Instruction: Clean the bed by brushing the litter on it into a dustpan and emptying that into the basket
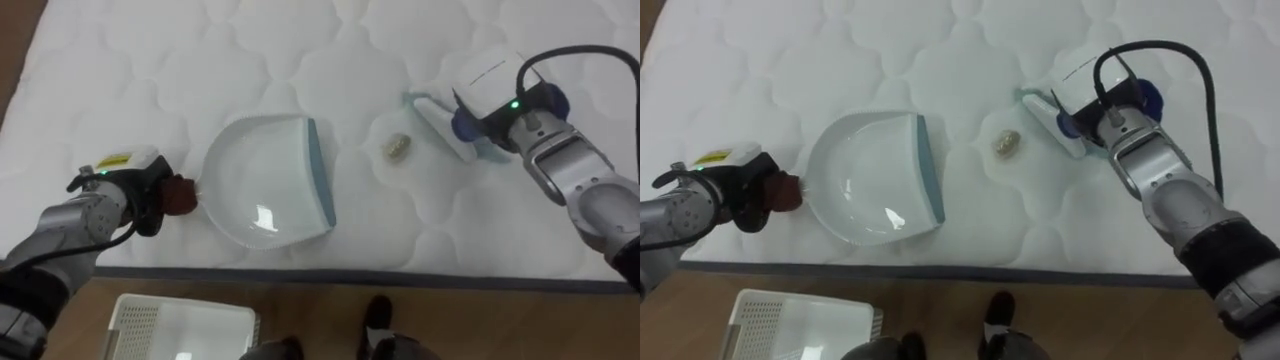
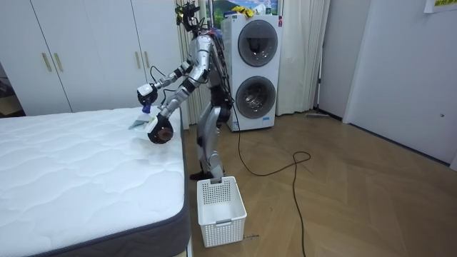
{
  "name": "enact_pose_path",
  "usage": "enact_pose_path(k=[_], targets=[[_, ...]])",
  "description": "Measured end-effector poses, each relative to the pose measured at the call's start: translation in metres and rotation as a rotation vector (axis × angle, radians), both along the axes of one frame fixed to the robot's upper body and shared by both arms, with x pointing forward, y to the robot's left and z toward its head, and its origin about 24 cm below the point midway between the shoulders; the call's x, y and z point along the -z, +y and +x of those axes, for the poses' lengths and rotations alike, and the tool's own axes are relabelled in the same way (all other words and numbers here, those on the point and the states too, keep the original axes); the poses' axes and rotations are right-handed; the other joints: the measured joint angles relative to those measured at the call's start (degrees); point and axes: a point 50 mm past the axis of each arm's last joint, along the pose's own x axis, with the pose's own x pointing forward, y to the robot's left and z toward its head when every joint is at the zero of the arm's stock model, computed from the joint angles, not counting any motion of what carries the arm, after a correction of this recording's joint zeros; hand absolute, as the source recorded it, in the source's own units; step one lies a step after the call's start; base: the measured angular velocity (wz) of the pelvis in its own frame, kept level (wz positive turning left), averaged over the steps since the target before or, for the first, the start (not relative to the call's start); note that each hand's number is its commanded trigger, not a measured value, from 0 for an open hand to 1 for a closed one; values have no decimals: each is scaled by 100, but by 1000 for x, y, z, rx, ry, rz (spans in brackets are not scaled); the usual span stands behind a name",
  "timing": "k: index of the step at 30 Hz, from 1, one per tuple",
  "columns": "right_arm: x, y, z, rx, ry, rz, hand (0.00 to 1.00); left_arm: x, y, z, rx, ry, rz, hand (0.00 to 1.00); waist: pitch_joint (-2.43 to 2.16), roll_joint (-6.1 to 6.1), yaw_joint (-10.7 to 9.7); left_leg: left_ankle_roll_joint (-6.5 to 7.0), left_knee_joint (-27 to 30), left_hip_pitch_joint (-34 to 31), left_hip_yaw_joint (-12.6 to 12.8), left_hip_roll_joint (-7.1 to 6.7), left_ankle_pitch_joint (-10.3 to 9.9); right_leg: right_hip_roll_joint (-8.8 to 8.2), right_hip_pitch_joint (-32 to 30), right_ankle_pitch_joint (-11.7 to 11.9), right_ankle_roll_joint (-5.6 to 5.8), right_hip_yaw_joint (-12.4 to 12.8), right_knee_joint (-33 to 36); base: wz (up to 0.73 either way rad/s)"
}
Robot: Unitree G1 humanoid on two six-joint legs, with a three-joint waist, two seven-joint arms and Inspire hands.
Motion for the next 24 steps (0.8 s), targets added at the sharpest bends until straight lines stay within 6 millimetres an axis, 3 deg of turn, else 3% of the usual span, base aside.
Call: enact_pose_path(k=[15, 20, 24], targets=[[-2, 21, -2, 8, 96, 123, 100, 8, 4, -7, -14, 30, 12, 100, -2, 16, -5, -18, -53, 107, 16, 29, 8, 27, 117, 9, -20, -10, -74, 0], [-4, 31, -3, -16, 120, 138, 100, 8, 5, -7, -16, 30, 15, 100, -35, 94, -3, -35, -47, 108, 27, 62, 0, 29, 115, 13, -37, -4, -78, -1], [-6, 35, -4, -23, 135, 182, 100, 8, 5, -7, -18, 22, 16, 100, -35, 147, -5, -47, -80, 149, 59, 56, 7, 35, 121, 12, -44, 41, -67, -3]])
